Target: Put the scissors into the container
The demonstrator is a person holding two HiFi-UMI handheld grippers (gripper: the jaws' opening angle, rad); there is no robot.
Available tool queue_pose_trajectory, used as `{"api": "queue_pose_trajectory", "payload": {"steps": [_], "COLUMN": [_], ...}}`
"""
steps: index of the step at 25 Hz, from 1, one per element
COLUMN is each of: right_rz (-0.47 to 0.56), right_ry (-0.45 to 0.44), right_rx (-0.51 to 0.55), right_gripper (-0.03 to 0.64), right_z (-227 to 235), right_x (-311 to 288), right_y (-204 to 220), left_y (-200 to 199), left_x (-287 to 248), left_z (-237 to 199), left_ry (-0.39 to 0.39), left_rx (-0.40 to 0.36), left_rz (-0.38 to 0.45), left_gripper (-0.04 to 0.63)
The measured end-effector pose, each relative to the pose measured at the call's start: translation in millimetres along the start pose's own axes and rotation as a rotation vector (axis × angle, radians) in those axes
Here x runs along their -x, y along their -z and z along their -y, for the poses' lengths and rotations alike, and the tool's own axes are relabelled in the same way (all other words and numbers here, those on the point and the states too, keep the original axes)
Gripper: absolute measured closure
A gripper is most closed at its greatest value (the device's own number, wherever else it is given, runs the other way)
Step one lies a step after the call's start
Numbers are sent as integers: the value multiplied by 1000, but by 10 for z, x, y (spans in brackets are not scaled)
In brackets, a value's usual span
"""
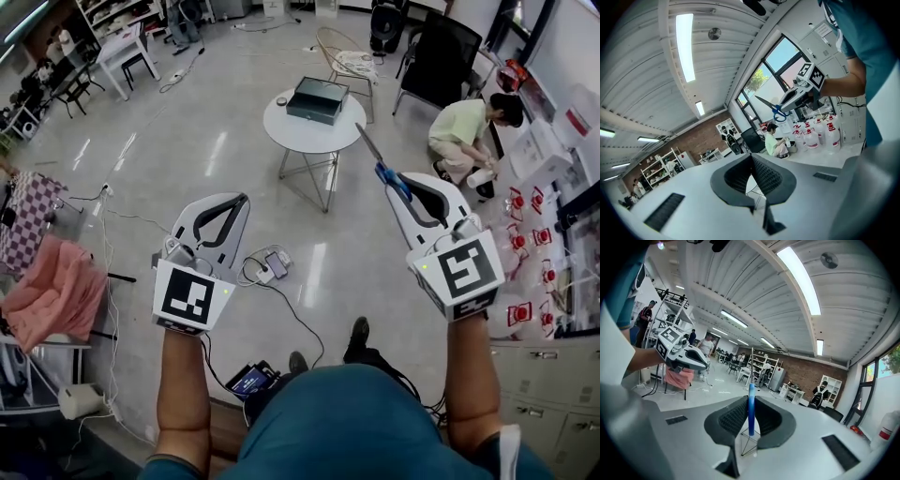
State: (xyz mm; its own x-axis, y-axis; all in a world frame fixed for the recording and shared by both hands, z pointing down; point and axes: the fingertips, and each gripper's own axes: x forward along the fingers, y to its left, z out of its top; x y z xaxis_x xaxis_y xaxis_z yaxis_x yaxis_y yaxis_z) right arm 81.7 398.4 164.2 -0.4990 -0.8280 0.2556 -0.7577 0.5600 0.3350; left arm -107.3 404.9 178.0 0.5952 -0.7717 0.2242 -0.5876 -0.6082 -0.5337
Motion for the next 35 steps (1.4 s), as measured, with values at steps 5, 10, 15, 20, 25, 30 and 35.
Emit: {"api": "queue_pose_trajectory", "payload": {"steps": [5,10,15,20,25,30,35], "right_rz": [17,49,47,65,85,93,95], "right_ry": [-35,-71,-102,-134,-146,-148,-137], "right_rx": [-1,8,-5,-9,-18,-39,-58], "right_gripper": [563,563,563,563,563,563,563], "right_z": [554,984,1257,1493,1784,2116,2559], "right_x": [-180,-318,-380,-425,-432,-436,-428], "right_y": [164,324,476,542,644,787,962], "left_y": [-145,-254,-322,-381,-488,-584,-801], "left_x": [-521,-945,-1191,-1362,-1585,-1901,-2346], "left_z": [-5,56,119,147,213,279,329], "left_ry": [-30,-52,-82,-108,-124,-120,-107], "left_rx": [7,9,12,16,9,-2,-10], "left_rz": [-30,-57,-86,-126,-148,-180,-160], "left_gripper": [578,578,578,578,578,578,578]}}
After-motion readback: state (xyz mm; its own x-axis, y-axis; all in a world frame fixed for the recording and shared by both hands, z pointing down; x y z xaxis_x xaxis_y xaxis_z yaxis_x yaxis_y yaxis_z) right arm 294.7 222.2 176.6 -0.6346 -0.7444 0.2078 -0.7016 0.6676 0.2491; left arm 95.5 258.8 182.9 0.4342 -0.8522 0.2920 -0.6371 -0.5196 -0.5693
